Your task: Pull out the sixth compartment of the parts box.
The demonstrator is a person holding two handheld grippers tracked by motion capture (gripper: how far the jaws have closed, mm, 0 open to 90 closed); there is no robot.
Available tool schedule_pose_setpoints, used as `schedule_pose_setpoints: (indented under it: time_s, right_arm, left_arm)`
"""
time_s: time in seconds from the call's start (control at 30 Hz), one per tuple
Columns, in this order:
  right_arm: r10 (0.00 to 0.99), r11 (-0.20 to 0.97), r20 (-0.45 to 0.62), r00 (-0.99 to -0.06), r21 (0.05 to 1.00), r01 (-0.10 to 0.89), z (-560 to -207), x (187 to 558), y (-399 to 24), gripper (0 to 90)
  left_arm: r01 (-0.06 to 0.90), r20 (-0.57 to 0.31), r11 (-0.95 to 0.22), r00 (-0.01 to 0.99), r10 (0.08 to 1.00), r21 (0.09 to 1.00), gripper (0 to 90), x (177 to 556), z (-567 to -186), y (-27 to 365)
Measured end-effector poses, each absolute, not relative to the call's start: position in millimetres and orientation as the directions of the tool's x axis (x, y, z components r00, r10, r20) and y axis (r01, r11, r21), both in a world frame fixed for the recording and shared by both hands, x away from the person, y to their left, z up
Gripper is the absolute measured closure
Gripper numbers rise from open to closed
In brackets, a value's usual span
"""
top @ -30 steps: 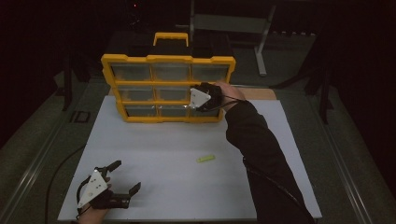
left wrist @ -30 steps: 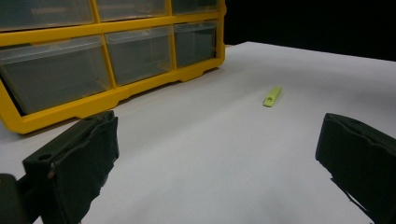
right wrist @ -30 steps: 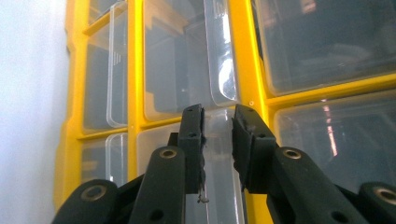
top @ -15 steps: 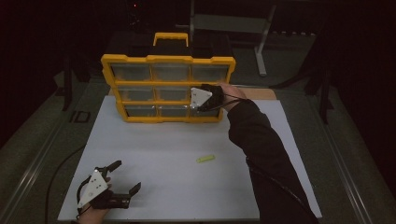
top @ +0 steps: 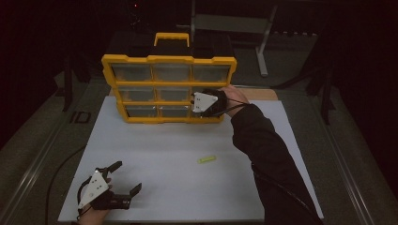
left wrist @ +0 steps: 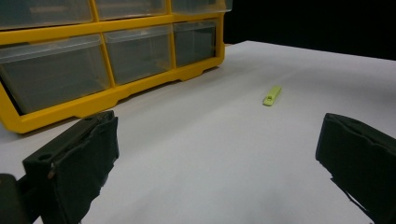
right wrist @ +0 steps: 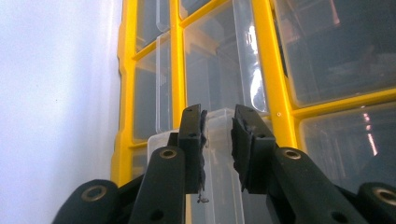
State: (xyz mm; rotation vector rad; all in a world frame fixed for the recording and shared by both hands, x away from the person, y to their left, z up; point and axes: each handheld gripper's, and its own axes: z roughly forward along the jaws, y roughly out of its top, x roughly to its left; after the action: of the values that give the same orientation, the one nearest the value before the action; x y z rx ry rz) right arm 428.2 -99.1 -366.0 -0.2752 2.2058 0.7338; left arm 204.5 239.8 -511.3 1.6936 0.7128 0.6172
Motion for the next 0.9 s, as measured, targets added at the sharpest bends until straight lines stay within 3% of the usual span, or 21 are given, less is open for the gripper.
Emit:
schedule_pose_setpoints:
  time_s: [0.2, 0.9]
  right_arm:
    - [0.044, 0.793, -0.693, -0.72, 0.462, -0.396, -361, 421, -102, 74.3]
    - [0.018, 0.763, -0.661, -0.75, 0.494, -0.417, -359, 397, -110, 74.2]
  left_arm:
    - [0.139, 0.036, -0.177, 0.679, 0.733, 0.974, 0.0, 205, -511, 239]
    - [0.137, 0.043, -0.186, 0.681, 0.731, 0.973, 0.0, 204, -511, 239]
